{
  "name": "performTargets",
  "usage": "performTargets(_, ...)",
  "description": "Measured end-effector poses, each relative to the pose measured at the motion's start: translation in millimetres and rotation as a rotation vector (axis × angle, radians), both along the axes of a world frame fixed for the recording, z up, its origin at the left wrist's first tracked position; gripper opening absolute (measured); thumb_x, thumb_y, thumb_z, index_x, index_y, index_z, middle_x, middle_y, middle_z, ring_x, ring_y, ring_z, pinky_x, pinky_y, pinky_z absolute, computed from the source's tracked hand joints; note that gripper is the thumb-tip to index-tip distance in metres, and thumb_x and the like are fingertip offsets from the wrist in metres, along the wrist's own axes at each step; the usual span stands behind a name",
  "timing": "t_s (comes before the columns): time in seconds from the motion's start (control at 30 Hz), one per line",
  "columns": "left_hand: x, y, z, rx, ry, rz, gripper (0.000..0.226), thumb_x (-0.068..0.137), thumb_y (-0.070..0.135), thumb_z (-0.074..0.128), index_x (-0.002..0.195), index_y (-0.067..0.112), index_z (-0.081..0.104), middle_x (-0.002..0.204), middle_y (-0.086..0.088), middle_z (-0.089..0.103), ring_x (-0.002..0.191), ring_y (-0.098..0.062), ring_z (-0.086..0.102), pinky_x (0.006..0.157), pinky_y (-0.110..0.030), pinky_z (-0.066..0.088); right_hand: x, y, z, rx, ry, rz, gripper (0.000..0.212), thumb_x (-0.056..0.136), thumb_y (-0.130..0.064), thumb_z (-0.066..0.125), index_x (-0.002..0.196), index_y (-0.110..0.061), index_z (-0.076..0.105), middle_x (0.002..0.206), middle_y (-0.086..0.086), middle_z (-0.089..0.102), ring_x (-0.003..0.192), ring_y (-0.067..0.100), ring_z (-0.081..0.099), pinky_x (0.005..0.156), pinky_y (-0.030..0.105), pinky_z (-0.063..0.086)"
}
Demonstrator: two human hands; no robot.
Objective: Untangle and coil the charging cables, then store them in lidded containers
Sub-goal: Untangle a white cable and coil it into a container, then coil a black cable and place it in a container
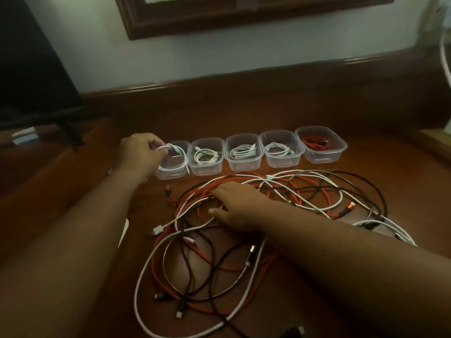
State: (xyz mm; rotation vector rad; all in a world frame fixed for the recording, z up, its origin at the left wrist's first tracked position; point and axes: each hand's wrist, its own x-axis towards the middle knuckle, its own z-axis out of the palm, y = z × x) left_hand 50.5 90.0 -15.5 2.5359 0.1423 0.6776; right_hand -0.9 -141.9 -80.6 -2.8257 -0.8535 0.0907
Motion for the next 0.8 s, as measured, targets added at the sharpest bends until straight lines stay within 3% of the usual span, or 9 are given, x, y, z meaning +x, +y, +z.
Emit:
performTargets(0.07, 19.8, 14.5, -1.7, 0.001, 0.04, 0.05, 0.003, 0.087, 0.019, 0.072, 0.087, 0.022, 0.073, 0.086, 0.0, 0.068, 0.076, -0.015, 0.061, 0.064, -0.029, 0.048, 6.0, 1.1, -11.2, -0.041, -0.031, 0.033, 0.065, 0.097, -0.056, 0.043, 0.15, -0.02, 0.034, 0.155, 0.005, 0.035, 0.142, 0.023, 0.03, 0.117, 0.043, 0.024)
performTargets(0.13, 39.2, 27.7, -4.1, -0.023, 0.088, 0.092, 0.004, 0.087, 0.016, 0.072, 0.089, 0.018, 0.074, 0.089, -0.003, 0.07, 0.082, -0.019, 0.064, 0.07, -0.033, 0.051, 10.7, 3.2, -20.6, 0.006, -0.067, 0.03, 0.066, 0.096, -0.059, 0.041, 0.151, -0.022, 0.032, 0.157, 0.002, 0.032, 0.144, 0.02, 0.026, 0.118, 0.042, 0.018)
performTargets(0.3, 75.8, 41.7, -18.3, 0.019, 0.18, 0.138, 0.012, 0.087, 0.015, 0.071, 0.077, 0.022, 0.07, 0.089, -0.006, 0.072, 0.081, -0.021, 0.065, 0.07, -0.031, 0.052, 16.9, 7.1, -29.3, 0.052, -0.059, 0.011, 0.067, 0.095, -0.063, 0.037, 0.15, -0.025, 0.03, 0.158, -0.003, 0.029, 0.146, 0.014, 0.021, 0.12, 0.042, 0.011)
performTargets(0.47, 104.2, 35.3, -25.2, 0.176, 0.243, 0.125, 0.008, 0.09, 0.018, 0.068, 0.091, 0.018, 0.076, 0.096, -0.012, 0.072, 0.093, -0.031, 0.067, 0.08, -0.039, 0.057, 22.5, 4.1, -29.6, 0.084, -0.036, 0.021, 0.06, 0.097, -0.059, 0.038, 0.149, -0.029, 0.03, 0.156, -0.007, 0.03, 0.146, 0.01, 0.019, 0.119, 0.038, 0.008)
performTargets(0.57, 114.7, 27.5, -31.5, 0.303, 0.274, 0.095, 0.011, 0.09, 0.016, 0.066, 0.095, 0.014, 0.075, 0.096, -0.013, 0.071, 0.091, -0.032, 0.067, 0.077, -0.041, 0.058, 24.6, 3.2, -31.7, 0.087, -0.034, 0.025, 0.059, 0.099, -0.058, 0.037, 0.15, -0.03, 0.029, 0.158, -0.008, 0.027, 0.147, 0.009, 0.016, 0.12, 0.037, 0.006)
performTargets(0.8, 118.1, 22.3, -40.4, 0.406, 0.308, 0.092, 0.024, 0.09, 0.026, 0.069, 0.108, 0.01, 0.07, 0.104, -0.015, 0.069, 0.096, -0.034, 0.066, 0.076, -0.04, 0.054, 26.2, 2.4, -34.0, 0.123, -0.032, 0.027, 0.056, 0.099, -0.056, 0.038, 0.147, -0.03, 0.032, 0.154, -0.009, 0.032, 0.145, 0.009, 0.021, 0.119, 0.036, 0.009)
